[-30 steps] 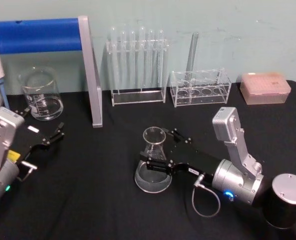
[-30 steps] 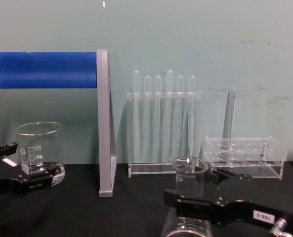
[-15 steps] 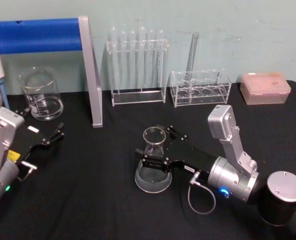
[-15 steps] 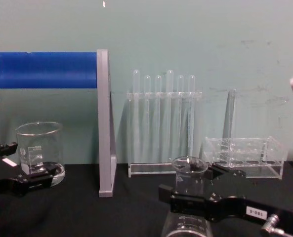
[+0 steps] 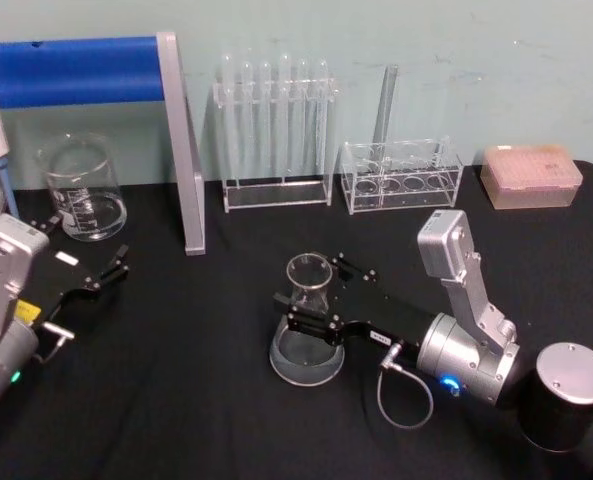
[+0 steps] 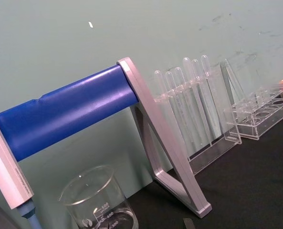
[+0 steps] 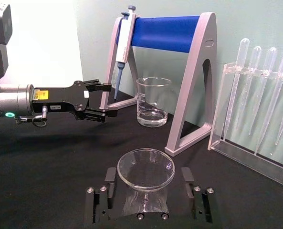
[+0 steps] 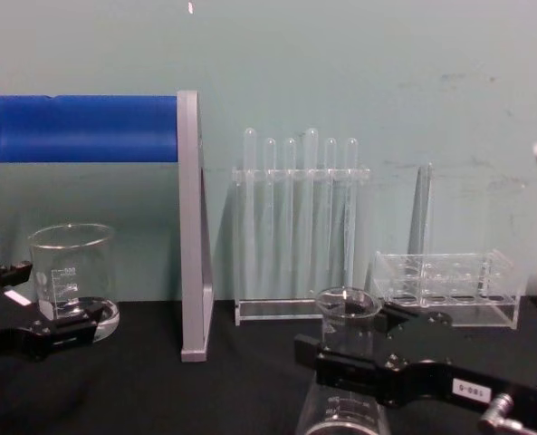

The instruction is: Grasp the erlenmeyer flask with one hand, shake it three times, then place it back.

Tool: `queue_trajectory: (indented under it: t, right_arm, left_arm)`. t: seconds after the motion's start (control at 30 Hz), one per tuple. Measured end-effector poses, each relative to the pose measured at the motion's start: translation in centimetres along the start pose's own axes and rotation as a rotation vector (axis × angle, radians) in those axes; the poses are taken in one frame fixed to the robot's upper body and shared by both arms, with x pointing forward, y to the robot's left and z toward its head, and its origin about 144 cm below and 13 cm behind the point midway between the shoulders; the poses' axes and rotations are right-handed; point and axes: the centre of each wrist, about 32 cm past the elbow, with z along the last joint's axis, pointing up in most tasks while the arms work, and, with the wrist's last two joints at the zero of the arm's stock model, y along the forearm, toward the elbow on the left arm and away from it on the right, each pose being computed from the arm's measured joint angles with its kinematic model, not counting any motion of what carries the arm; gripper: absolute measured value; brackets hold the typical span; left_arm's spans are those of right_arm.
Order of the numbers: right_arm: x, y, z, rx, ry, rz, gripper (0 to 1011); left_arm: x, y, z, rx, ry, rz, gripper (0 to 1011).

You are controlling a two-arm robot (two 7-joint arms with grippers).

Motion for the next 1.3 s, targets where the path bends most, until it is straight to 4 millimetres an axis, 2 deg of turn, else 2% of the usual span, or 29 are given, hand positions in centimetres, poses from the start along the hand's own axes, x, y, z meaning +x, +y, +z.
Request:
queue_trajectory:
  t: [0.17, 0.2, 0.37, 0.4, 0.47, 0.7, 0.8, 1.1, 1.3]
  right_arm:
    - [0.0, 0.0, 0.0, 0.0, 0.001, 0.0, 743]
    - [0.0, 0.0, 0.0, 0.0, 0.001, -0.001, 687]
    - [0.0, 0.0, 0.0, 0.0, 0.001, -0.001, 534]
    - [0.0, 0.0, 0.0, 0.0, 0.001, -0.001, 534]
    - [0.0, 0.0, 0.0, 0.0, 0.001, -0.001, 453]
    - [0.1, -0.2, 0.1, 0.002, 0.006, -0.009, 450]
    - [0.2, -0.4, 0.8, 0.011, 0.009, -0.017, 450]
    - [0.5, -1.1, 4.0, 0.041, 0.011, -0.022, 449]
    - [0.7, -1.3, 5.3, 0.05, 0.002, -0.028, 450]
  left_arm:
    - [0.0, 0.0, 0.0, 0.0, 0.0, 0.0, 1001]
    - [0.0, 0.0, 0.0, 0.0, 0.0, 0.0, 1001]
    - [0.0, 0.0, 0.0, 0.0, 0.0, 0.0, 1001]
    - [0.0, 0.0, 0.0, 0.0, 0.0, 0.0, 1001]
    - [0.0, 0.0, 0.0, 0.0, 0.0, 0.0, 1001]
    - [0.0, 0.0, 0.0, 0.0, 0.0, 0.0, 1001]
    - [0.0, 0.0, 0.0, 0.0, 0.0, 0.0, 1001]
    - [0.0, 0.0, 0.0, 0.0, 0.0, 0.0, 1001]
    - [0.0, 0.0, 0.0, 0.0, 0.0, 0.0, 1001]
